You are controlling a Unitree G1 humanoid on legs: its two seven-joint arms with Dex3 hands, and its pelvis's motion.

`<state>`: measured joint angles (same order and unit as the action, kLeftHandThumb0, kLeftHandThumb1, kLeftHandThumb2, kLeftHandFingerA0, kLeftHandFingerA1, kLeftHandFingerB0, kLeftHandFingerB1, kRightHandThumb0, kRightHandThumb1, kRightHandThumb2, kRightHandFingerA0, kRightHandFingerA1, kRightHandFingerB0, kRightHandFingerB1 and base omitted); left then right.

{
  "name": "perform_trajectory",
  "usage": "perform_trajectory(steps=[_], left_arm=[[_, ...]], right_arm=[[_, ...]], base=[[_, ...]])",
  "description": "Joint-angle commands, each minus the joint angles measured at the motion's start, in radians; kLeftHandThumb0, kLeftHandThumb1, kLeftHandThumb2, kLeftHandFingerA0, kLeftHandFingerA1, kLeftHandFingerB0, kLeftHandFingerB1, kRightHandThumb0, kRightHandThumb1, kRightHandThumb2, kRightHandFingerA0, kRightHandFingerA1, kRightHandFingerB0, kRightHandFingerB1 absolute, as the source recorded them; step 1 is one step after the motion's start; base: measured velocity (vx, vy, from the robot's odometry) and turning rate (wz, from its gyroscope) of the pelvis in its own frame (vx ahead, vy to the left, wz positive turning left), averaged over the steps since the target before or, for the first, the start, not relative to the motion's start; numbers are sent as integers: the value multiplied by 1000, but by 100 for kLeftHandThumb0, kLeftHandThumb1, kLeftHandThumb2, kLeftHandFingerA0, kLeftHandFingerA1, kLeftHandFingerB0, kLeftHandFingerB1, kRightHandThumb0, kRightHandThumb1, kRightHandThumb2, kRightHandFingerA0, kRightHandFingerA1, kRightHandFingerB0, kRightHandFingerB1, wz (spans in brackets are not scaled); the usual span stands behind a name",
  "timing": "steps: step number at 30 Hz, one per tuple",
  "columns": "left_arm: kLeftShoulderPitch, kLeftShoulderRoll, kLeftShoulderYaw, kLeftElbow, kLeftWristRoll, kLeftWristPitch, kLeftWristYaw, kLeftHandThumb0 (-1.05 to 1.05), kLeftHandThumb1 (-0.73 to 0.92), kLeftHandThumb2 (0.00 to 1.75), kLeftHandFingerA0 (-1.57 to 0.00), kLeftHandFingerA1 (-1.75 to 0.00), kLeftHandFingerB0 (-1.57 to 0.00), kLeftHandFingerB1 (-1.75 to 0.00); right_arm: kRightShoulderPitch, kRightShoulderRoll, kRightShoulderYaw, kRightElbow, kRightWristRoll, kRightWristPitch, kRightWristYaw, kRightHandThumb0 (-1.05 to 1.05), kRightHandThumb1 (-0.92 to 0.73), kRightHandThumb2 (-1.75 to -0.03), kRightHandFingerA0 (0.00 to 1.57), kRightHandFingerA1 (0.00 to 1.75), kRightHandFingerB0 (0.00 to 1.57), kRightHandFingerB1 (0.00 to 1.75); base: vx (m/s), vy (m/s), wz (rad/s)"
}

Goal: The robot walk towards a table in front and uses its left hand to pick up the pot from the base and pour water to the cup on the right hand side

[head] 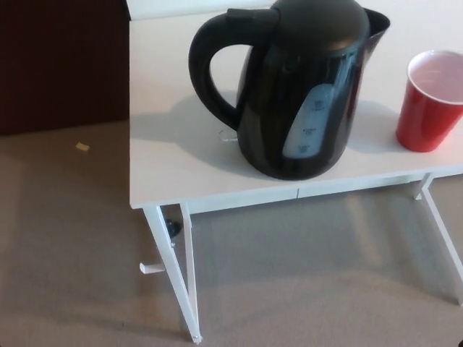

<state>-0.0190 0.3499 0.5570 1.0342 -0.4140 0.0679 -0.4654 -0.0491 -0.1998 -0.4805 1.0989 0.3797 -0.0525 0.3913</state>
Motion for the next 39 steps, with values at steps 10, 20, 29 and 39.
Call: perform_trajectory(steps=[10, 20, 29, 39], left_arm=[[-8, 15, -5, 4, -2, 10, 10, 8, 67, 60, -44, -44, -38, -39], [-17, 20, 2, -8, -12, 30, 17, 9, 65, 59, -44, -43, -38, -39], [-21, 19, 0, -20, -6, 25, 20, 7, 66, 59, -47, -45, -43, -41], [-36, 26, -5, -20, -6, 31, 15, 8, 66, 59, -47, -45, -41, -40]], right_arm=[[-9, -6, 4, -4, 0, 11, -25, -18, -46, -53, 76, 50, 53, 42], [-17, -4, 7, -10, -1, 16, -27, -18, -49, -54, 72, 49, 54, 42], [-29, 0, 1, -15, 10, 25, -25, -17, -48, -54, 70, 49, 53, 42], [-44, 1, -6, 0, 12, 19, -32, -14, -48, -54, 69, 50, 57, 44]], base=[[22, 76, -5], [14, -144, 3], [1, -187, -12], [-1, 104, 3]])
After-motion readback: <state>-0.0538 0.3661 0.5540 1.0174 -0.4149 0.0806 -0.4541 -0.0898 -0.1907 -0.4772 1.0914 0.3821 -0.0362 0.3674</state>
